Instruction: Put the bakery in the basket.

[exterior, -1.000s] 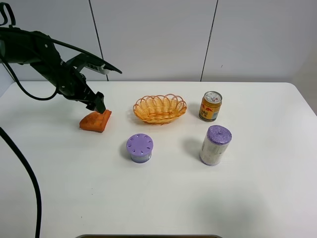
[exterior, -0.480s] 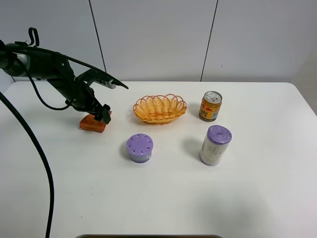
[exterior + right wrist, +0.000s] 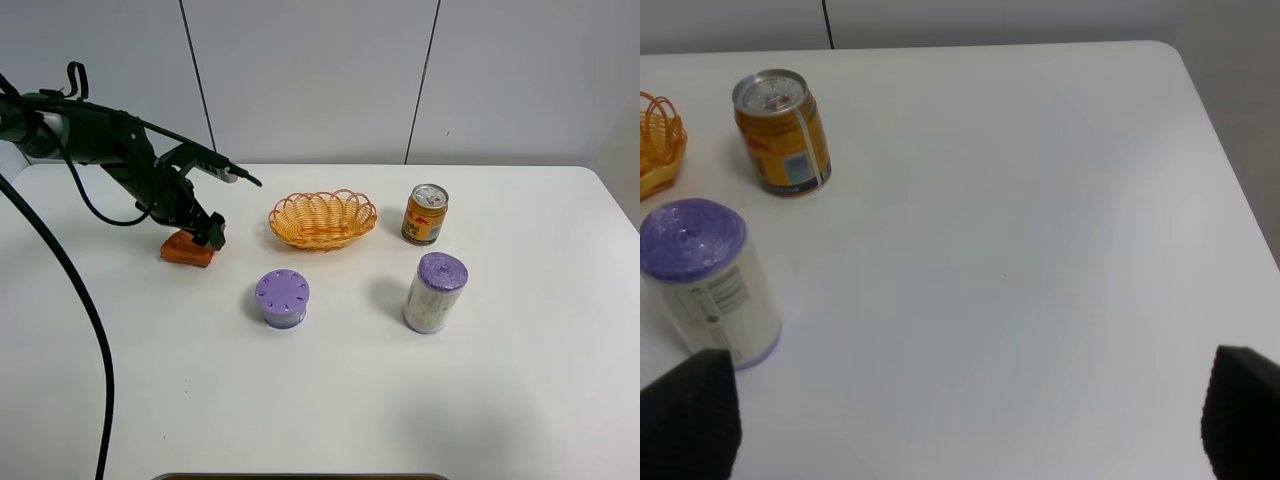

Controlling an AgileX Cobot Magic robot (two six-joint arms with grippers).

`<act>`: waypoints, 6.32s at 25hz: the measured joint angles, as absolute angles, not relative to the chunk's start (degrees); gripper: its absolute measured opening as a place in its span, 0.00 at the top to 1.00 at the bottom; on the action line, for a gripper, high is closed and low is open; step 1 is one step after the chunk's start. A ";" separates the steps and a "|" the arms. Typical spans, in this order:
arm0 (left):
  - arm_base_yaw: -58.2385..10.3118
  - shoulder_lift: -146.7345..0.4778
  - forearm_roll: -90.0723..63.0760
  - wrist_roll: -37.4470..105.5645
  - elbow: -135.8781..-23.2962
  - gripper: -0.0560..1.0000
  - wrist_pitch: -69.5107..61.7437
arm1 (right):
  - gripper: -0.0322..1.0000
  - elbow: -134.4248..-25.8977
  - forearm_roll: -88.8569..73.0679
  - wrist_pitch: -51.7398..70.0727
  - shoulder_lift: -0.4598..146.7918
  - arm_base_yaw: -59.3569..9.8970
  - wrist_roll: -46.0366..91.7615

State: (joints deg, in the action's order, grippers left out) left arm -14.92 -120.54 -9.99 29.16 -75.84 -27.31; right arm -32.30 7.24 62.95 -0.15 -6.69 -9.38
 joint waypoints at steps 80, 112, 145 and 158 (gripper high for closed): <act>-30.43 -117.36 -3.26 22.40 -92.66 0.29 -30.82 | 0.09 -32.30 7.24 62.95 -0.15 -6.69 -9.38; -35.19 -130.64 -3.15 7.29 -92.66 0.29 -14.03 | 0.09 -32.30 7.24 62.95 -0.15 -6.69 -9.38; -28.14 -111.76 0.00 3.59 -92.66 0.01 -41.43 | 0.09 -32.30 7.24 62.95 -0.15 -6.69 -9.38; -13.27 -94.73 -2.54 12.61 -86.21 0.01 -64.91 | 0.09 -32.30 7.24 62.95 -0.15 -6.69 -9.38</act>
State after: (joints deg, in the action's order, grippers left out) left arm -13.27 -94.73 -2.54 12.61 -86.21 -64.91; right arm -32.30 7.24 62.95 -0.15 -6.69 -9.38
